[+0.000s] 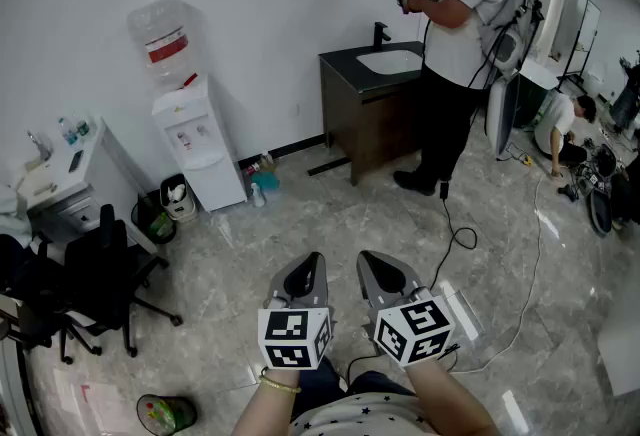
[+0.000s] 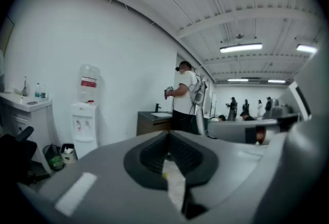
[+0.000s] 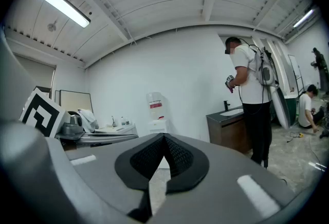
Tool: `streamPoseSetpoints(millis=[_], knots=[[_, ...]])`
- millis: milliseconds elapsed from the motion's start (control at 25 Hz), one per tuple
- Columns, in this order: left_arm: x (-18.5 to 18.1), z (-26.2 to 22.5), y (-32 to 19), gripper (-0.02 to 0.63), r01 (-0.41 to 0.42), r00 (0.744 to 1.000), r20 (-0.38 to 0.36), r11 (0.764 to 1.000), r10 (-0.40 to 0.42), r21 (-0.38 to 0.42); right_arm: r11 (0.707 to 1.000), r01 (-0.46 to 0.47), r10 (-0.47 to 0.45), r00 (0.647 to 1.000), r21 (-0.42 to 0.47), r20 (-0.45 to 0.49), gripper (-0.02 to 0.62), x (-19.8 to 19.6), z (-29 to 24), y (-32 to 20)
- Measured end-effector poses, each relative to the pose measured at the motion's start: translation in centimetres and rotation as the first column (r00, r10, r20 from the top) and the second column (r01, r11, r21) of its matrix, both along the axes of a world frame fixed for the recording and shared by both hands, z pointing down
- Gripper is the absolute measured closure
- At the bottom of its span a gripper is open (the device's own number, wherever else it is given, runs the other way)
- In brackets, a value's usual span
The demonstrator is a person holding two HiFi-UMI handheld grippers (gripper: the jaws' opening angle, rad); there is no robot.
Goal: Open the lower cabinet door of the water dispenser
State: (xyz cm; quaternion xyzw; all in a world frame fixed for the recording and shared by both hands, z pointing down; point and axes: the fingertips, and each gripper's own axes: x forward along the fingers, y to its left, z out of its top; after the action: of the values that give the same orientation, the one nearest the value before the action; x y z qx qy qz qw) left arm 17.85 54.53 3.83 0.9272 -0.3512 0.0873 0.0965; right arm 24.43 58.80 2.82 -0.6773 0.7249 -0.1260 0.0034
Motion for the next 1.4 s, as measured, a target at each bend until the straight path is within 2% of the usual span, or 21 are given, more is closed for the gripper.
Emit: streamPoseSetpoints(millis=[200, 400, 680, 880, 1040, 1400], knots=[[-4.6, 1.1, -5.6, 0.6, 0.08, 0.997, 0.009, 0.997, -0.08, -0.014, 0.999, 0.053, -0.053, 0.999, -0.011, 0.008, 0.597, -2.9, 1.2, -4.9], [-9.9, 3.2, -11.6, 0.6, 0.2, 0.98, 0.018, 0.979, -0.199, -0.038, 0.985, 0.162, -0.162, 0.987, -0.052, 0.019, 0.597, -7.1, 3.6, -10.9], [-15.5, 5.5, -23.9, 0.6, 0.282, 0.959, 0.04, 0.958, -0.28, -0.049, 0.962, 0.261, -0.261, 0.965, -0.086, 0.015, 0.597, -12.6, 5.2, -24.3], [-18.6, 6.6, -34.2, 0.6, 0.302, 0.953, 0.032, 0.95, -0.3, -0.084, 0.941, 0.322, -0.325, 0.945, -0.105, -0.014, 0.597, -16.6, 5.2, -35.3], [-20.0, 8.3, -41.5, 0.6, 0.292, 0.955, 0.078, 0.951, -0.285, -0.099, 0.932, 0.333, -0.337, 0.942, -0.14, -0.002, 0.597, -18.9, 6.8, -43.0], [-21.5, 14.1, -52.9, 0.6, 0.311, 0.948, 0.131, 0.93, -0.29, -0.195, 0.907, 0.36, -0.365, 0.931, -0.217, 0.02, 0.597, -21.7, 11.8, -55.1]])
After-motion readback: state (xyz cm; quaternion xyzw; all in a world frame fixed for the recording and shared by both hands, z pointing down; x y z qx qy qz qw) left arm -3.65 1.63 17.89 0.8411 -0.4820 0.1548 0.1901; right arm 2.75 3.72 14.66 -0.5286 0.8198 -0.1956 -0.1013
